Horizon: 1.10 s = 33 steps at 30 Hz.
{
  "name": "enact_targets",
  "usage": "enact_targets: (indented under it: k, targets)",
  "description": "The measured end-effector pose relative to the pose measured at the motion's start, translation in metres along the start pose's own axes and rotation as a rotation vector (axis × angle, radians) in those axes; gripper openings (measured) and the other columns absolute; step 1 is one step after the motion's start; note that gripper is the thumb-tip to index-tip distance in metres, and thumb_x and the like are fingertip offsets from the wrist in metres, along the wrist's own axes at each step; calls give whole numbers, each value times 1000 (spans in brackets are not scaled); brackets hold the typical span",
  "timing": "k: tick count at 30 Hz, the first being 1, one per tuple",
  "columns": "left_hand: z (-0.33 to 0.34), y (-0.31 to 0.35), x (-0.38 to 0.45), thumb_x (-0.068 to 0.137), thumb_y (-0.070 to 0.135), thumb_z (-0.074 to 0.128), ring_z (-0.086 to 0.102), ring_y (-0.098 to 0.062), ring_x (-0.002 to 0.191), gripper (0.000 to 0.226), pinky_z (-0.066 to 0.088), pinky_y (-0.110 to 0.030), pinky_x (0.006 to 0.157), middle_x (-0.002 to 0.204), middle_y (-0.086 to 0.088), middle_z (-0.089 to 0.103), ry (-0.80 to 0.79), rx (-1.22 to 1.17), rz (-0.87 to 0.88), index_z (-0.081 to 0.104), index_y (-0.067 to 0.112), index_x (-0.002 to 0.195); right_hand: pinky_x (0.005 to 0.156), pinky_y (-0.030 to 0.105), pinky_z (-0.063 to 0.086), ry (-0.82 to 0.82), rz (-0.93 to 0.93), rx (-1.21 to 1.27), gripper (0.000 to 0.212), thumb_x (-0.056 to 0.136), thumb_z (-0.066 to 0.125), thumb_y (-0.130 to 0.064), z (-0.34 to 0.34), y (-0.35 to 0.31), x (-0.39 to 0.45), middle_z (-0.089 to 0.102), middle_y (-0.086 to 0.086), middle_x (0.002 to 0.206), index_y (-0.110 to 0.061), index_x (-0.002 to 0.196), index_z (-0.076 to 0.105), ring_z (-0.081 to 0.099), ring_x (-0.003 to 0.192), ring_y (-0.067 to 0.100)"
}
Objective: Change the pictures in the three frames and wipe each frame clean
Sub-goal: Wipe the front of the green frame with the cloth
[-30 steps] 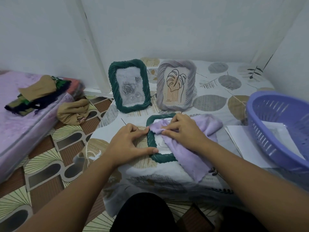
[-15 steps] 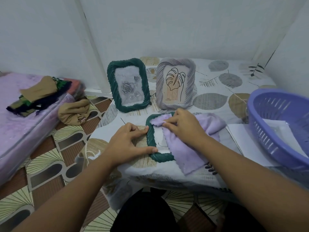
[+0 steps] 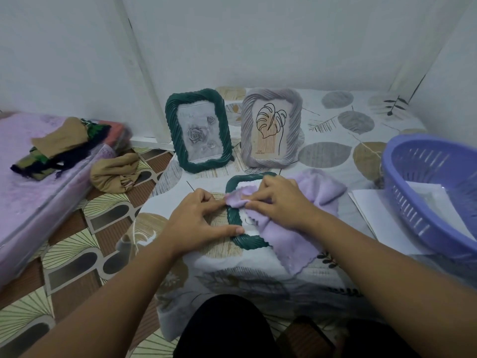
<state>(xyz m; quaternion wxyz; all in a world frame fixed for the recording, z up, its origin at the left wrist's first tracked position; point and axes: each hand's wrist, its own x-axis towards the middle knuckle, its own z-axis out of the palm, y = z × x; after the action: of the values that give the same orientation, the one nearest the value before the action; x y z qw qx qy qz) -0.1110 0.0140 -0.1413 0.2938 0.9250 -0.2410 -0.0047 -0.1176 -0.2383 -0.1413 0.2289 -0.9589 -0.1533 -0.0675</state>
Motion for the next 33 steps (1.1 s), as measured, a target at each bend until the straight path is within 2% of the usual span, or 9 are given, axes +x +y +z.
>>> enact_targets:
  k: [3, 6, 11, 15, 20, 25, 28, 30, 33]
  targets:
    - [0, 0, -1, 54, 98, 61, 49, -6, 101, 99, 46, -28, 86, 103, 15, 46, -4, -8, -16, 62, 42, 136, 76, 36, 33, 22, 52, 21, 24, 95, 57, -57, -5, 8, 0, 50, -7, 87, -52, 113, 73, 45, 86, 13]
    - [1, 0, 0, 54, 100, 57, 49, -8, 99, 102, 47, -29, 85, 101, 14, 47, 11, 2, 0, 63, 40, 137, 81, 39, 38, 101, 171, -61, 27, 96, 53, -60, -4, -6, 16, 51, -5, 89, -52, 114, 72, 46, 91, 17]
    - [0, 0, 0, 57, 98, 60, 49, -8, 98, 94, 48, -31, 84, 100, 12, 47, 2, 6, 6, 67, 42, 132, 76, 36, 29, 3, 39, -11, 27, 96, 54, -59, -3, 2, -2, 50, -8, 87, -49, 111, 75, 46, 89, 14]
    - [1, 1, 0, 55, 99, 58, 49, -7, 99, 103, 46, -26, 84, 101, 14, 47, 12, 2, 3, 63, 38, 138, 80, 38, 37, 112, 204, -57, 30, 98, 53, -58, -3, -6, 14, 51, -4, 89, -43, 111, 76, 47, 91, 18]
    - [0, 1, 0, 54, 101, 57, 47, -6, 100, 98, 47, -30, 86, 101, 15, 46, -8, 9, -9, 65, 43, 133, 78, 37, 31, -9, 31, 37, 24, 96, 57, -57, -6, -1, -17, 49, -10, 88, -50, 111, 74, 46, 90, 14]
    - [1, 0, 0, 54, 99, 59, 48, -6, 101, 102, 43, -25, 84, 103, 16, 46, -2, 22, -21, 62, 42, 138, 80, 38, 37, 100, 215, -73, 29, 98, 54, -57, -8, -4, 3, 48, -5, 89, -45, 113, 75, 45, 90, 18]
    - [0, 0, 1, 54, 100, 58, 48, -7, 100, 100, 45, -27, 84, 102, 15, 46, -8, 34, -16, 63, 42, 136, 78, 37, 31, -17, 60, -1, 34, 96, 50, -62, -4, -8, -19, 46, -9, 85, -45, 109, 76, 44, 90, 18]
    - [-1, 1, 1, 54, 99, 59, 47, -6, 101, 101, 44, -25, 83, 103, 17, 45, -14, 22, -24, 60, 43, 139, 77, 38, 33, -35, 19, 37, 42, 91, 44, -70, -9, 0, -34, 47, -10, 84, -48, 112, 74, 44, 89, 17]
    - [0, 2, 0, 54, 98, 61, 49, -6, 101, 102, 45, -25, 85, 103, 16, 46, -14, 20, -30, 61, 41, 139, 84, 40, 40, 78, 217, -47, 29, 96, 55, -59, -18, 8, -13, 47, -5, 86, -45, 112, 76, 49, 93, 22]
